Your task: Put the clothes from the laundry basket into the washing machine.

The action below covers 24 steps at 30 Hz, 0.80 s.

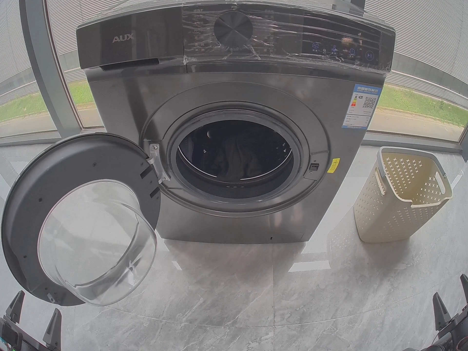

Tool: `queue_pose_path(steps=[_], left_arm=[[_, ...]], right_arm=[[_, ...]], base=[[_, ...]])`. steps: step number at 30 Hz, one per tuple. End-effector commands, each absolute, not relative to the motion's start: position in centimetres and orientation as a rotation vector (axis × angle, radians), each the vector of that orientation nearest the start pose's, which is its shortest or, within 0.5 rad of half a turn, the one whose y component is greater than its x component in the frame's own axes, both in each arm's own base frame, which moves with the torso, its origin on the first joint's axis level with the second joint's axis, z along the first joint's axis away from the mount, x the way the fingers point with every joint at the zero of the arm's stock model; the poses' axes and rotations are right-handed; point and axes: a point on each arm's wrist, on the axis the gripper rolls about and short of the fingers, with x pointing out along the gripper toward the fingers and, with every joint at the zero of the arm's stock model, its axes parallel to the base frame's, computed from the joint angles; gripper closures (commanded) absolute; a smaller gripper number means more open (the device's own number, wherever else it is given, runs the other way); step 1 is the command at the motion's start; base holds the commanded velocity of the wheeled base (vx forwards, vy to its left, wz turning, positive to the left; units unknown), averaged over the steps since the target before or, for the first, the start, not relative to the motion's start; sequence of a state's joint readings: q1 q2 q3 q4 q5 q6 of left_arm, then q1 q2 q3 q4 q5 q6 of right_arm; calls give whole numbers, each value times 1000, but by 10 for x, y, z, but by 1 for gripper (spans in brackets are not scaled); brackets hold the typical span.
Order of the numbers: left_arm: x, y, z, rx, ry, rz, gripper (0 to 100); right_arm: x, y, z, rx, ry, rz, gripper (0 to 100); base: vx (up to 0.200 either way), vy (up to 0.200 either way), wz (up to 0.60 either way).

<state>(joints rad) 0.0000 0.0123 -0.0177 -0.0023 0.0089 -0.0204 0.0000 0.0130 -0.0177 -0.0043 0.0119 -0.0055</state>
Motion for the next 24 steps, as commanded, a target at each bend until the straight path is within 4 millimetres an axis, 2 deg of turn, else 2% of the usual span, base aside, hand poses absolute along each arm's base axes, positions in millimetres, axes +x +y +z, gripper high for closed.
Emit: queue_pose_path(steps=[1, 3, 9, 21, 24], left_arm=[[-22, 0, 76, -21, 1, 9, 0], [-22, 0, 76, -20, 1, 9, 0], [-22, 0, 76, -23, 1, 8, 0], [-22, 0, 76, -29, 3, 5, 0], [-22, 0, 76, -29, 3, 0, 0]], right_arm=[[-22, 0, 76, -6, 1, 12, 0], [-22, 0, 76, -6, 1, 12, 0], [-22, 0, 76, -6, 1, 12, 0], [-22, 0, 76, -6, 1, 12, 0], [-22, 0, 76, -6, 1, 12, 0]], base=[[0, 0, 0], [0, 0, 0], [-200, 0, 0], [0, 0, 0], [0, 200, 0]])
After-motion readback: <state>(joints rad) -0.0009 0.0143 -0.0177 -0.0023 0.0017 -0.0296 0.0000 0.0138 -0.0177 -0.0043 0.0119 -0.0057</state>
